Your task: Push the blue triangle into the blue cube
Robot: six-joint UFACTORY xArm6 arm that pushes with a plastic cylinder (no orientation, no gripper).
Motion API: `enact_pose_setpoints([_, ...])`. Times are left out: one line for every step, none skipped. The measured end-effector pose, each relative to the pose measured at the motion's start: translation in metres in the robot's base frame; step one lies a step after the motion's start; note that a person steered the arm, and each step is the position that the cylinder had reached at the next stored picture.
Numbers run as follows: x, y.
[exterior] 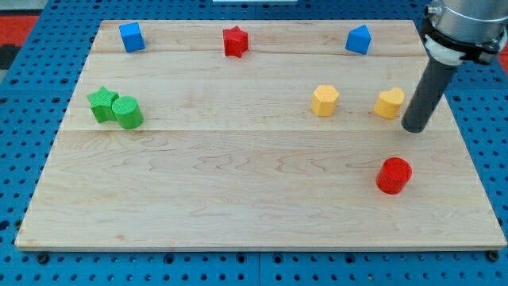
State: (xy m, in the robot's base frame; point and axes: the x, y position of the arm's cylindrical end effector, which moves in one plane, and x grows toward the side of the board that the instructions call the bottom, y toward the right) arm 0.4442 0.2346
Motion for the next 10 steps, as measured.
enact_pose_setpoints([-0.043, 0.018])
enact_pose_setpoints([-0.055, -0.040])
enact_pose_setpoints([-0.050, -0.082])
enact_pose_setpoints([-0.067, -0.039])
enact_pose_setpoints([-0.126, 0.018])
enact_pose_setpoints([-0.169, 0.018])
enact_pose_setpoints([-0.198, 0.014])
enact_pose_setpoints([-0.209, -0.036])
enact_pose_setpoints([-0.210, -0.138])
enact_pose_setpoints([-0.170, -0.205])
